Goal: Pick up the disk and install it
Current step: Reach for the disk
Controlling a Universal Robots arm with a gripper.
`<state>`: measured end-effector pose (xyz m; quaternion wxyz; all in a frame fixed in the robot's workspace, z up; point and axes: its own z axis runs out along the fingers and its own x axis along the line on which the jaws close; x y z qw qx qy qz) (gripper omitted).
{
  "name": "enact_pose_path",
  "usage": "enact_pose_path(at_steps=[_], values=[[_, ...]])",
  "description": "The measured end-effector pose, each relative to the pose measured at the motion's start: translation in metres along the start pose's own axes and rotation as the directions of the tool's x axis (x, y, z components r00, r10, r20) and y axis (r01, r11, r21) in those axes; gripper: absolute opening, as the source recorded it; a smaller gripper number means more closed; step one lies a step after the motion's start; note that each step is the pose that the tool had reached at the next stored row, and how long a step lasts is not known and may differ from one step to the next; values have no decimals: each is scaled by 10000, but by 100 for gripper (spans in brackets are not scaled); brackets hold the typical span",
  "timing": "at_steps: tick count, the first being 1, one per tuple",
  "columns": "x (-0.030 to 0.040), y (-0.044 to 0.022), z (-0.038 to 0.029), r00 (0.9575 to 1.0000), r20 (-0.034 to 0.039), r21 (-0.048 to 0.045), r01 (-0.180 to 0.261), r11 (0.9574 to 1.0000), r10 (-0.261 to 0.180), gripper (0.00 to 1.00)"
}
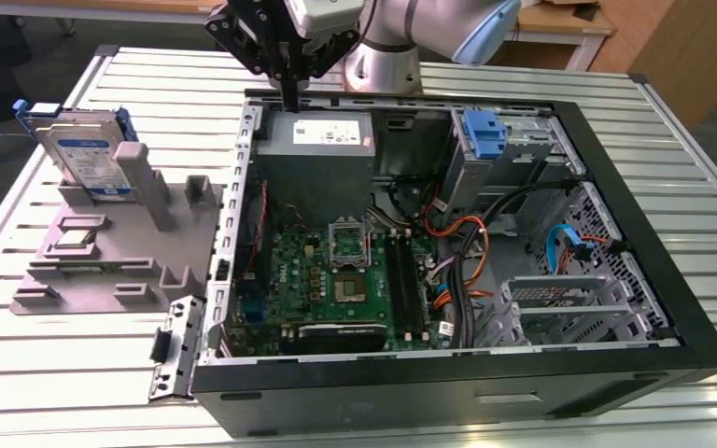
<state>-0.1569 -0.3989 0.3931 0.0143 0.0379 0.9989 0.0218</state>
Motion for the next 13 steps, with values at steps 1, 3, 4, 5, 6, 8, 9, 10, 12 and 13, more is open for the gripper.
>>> enact_pose_path(at_steps=[1, 3, 4, 5, 6, 8, 9, 10, 12, 13], values=[[7, -1, -1, 10000, 0, 1, 1, 10000, -1, 10], [27, -2, -1, 10000, 4, 1, 2, 10000, -2, 10], [41, -3, -1, 10000, 7, 0, 3, 10000, -3, 10], [58, -5, -1, 10000, 10, 0, 3, 10000, -3, 10], [77, -6, -2, 10000, 13, 0, 3, 10000, -3, 10], [105, -8, -2, 10000, 16, 0, 2, 10000, -2, 10], [114, -9, -2, 10000, 18, 0, 2, 10000, -2, 10], [120, -9, -1, 10000, 18, -1, 3, 10000, -3, 10], [125, -9, -1, 10000, 18, -1, 4, 10000, -4, 10], [129, -10, -2, 10000, 18, 0, 2, 10000, -2, 10]])
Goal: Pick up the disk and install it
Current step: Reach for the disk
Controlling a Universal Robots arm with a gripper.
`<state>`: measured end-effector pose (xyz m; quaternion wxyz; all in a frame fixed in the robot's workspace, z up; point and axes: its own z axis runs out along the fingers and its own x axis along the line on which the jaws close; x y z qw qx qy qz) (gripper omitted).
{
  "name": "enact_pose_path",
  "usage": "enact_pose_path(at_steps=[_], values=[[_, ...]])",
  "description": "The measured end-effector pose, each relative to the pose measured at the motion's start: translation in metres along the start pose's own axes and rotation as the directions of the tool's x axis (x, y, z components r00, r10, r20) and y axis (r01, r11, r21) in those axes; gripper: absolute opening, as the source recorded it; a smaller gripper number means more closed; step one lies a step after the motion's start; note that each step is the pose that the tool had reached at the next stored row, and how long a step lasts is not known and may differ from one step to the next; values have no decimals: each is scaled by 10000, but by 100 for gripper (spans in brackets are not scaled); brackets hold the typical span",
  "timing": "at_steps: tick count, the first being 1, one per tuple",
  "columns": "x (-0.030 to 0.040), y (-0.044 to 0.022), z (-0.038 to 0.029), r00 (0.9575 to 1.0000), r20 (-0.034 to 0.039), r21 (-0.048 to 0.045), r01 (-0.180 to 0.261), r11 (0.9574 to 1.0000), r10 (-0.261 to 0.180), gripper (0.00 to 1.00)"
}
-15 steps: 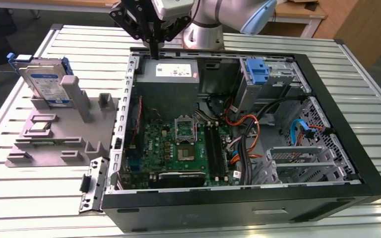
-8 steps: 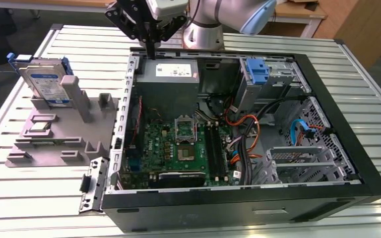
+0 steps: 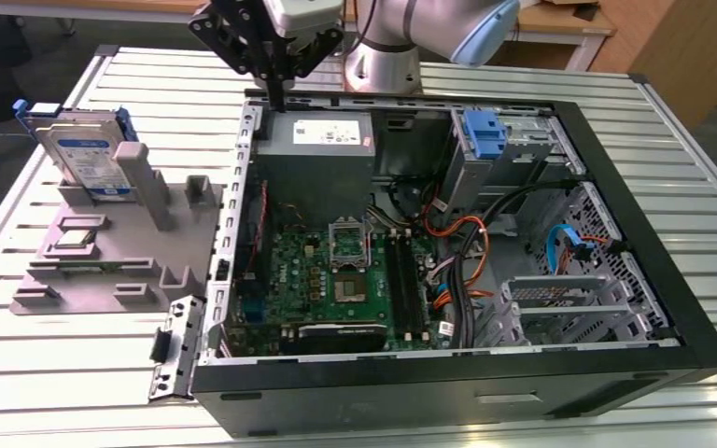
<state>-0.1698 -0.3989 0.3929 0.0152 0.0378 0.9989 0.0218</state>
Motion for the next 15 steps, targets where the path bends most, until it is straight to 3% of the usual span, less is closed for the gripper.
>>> enact_pose_path(at_steps=[9, 15], values=[[6, -1, 0, 10000, 0, 0, 0, 10000, 0, 10], [67, -5, 0, 10000, 1, 0, 0, 10000, 0, 10]])
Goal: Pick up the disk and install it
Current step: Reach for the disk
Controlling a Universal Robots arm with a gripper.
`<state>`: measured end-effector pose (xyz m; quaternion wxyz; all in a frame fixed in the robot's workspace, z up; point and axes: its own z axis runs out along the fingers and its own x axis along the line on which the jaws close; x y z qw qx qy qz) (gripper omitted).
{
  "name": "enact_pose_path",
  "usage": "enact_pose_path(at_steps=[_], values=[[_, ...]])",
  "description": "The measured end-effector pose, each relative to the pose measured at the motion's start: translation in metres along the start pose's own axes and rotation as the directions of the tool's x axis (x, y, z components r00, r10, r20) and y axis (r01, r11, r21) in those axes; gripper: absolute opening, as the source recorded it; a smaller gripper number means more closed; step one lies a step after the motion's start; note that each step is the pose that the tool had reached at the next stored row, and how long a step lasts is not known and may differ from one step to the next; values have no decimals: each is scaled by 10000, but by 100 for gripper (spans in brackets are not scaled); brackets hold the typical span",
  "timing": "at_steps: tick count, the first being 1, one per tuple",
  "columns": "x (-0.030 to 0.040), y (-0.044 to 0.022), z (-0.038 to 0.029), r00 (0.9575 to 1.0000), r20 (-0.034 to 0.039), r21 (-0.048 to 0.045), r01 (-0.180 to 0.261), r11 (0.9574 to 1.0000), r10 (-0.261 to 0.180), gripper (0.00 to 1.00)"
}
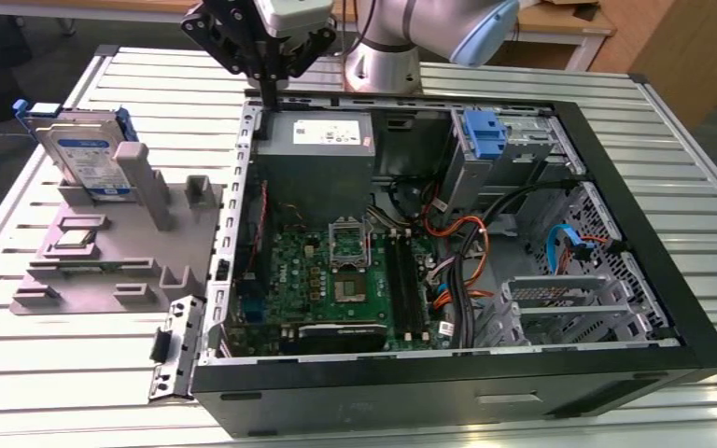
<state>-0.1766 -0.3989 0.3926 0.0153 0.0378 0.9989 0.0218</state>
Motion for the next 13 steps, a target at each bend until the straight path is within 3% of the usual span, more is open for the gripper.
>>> enact_pose_path(at_steps=[4, 13], values=[[50, -4, 0, 10000, 2, -1, -1, 10000, 1, 10], [53, -4, 0, 10000, 2, -1, 0, 10000, 0, 10]])
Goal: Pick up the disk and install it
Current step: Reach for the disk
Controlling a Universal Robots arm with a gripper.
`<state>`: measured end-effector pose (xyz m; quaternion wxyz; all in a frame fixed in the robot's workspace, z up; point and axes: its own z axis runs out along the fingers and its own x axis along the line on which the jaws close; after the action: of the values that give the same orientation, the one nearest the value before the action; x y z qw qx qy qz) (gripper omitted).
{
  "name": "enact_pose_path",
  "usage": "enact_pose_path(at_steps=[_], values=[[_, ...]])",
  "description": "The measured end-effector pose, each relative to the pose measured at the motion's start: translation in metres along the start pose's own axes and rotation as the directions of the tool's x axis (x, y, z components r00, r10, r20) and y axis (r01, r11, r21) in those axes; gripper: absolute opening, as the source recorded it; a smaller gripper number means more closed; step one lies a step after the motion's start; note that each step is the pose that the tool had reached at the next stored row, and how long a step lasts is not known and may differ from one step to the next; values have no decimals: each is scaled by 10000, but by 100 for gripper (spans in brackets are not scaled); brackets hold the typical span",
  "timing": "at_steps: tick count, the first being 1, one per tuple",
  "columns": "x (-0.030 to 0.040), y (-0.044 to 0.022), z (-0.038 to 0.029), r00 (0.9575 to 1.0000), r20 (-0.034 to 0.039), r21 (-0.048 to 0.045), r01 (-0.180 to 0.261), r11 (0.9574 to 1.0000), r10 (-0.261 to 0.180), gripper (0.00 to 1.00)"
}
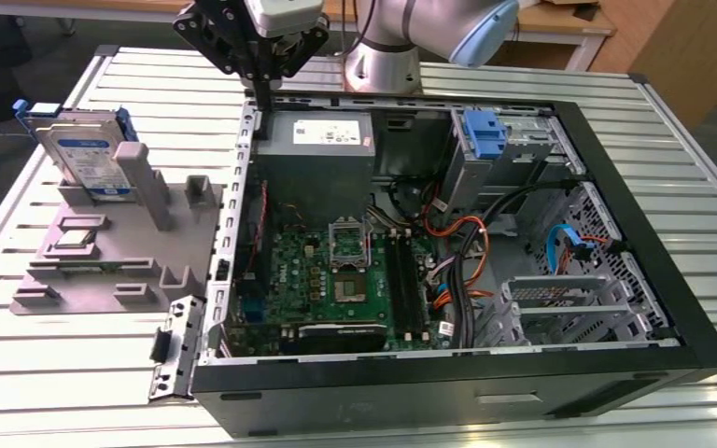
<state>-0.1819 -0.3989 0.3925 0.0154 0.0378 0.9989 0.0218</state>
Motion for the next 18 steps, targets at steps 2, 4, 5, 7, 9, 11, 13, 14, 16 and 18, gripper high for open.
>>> enact_pose_path(at_steps=[2, 4, 5, 7, 9, 11, 13, 14, 16, 18], values=[[0, 0, 0, 10000, 0, 0, 0, 10000, 0, 10], [3, 0, 0, 10000, 0, -1, -1, 10000, 1, 10], [7, -1, 0, 10000, 0, 0, -2, 10000, 2, 10], [19, -2, -1, 10000, -1, 1, 0, 10000, 0, 10], [36, -3, 0, 10000, 0, 0, -1, 10000, 1, 10], [59, -4, -1, 10000, 0, 1, -1, 10000, 1, 10], [91, -7, -1, 10000, 5, -1, 0, 10000, 0, 10], [110, -8, -1, 10000, 7, -1, 0, 10000, 0, 10], [137, -11, -1, 10000, 11, -1, 0, 10000, 0, 10], [161, -12, -2, 10000, 12, -1, 1, 10000, -1, 10]])
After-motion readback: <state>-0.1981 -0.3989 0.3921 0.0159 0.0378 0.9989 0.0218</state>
